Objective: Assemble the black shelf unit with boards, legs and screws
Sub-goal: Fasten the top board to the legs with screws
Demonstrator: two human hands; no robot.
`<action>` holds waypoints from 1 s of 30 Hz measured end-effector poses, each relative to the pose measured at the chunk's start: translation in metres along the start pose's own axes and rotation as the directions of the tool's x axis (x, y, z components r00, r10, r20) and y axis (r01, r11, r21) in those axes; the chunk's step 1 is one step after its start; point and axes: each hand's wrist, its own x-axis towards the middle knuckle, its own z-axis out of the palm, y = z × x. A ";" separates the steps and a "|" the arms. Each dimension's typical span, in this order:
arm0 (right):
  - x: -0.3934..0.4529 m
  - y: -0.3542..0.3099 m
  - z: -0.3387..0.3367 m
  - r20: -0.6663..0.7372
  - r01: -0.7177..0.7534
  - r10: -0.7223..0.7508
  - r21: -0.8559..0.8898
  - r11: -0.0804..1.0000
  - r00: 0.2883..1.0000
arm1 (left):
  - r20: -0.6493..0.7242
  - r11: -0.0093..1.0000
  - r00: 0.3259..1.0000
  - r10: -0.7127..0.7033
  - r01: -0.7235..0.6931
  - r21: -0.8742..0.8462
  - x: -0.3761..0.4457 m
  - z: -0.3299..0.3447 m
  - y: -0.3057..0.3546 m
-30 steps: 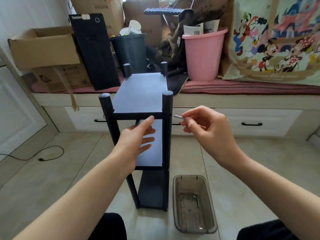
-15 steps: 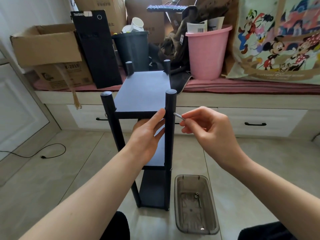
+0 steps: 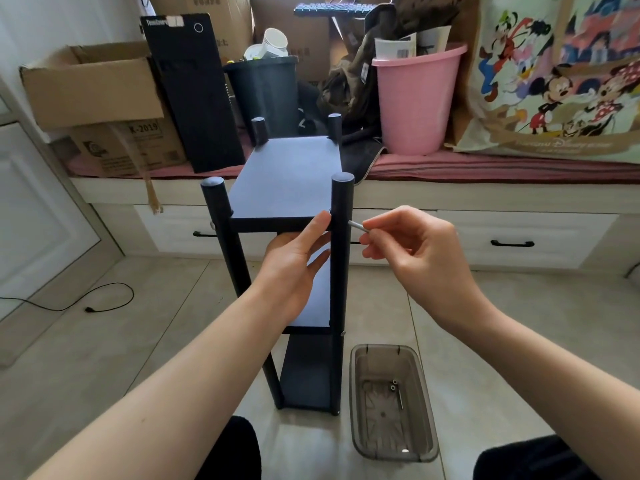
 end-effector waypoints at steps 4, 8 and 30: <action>0.002 0.001 0.001 0.006 0.003 -0.003 -0.018 1.000 1.000 | -0.016 1.000 1.000 0.002 -0.002 0.000 0.001 0.001 -0.001; 0.004 0.001 0.003 0.001 0.009 -0.009 -0.018 1.000 1.000 | 0.010 1.000 1.000 0.015 -0.015 0.005 0.001 0.000 -0.001; 0.011 -0.005 0.015 -0.009 -0.046 0.046 -0.018 0.999 0.999 | 0.032 0.996 0.999 0.039 -0.041 0.073 0.003 -0.004 -0.001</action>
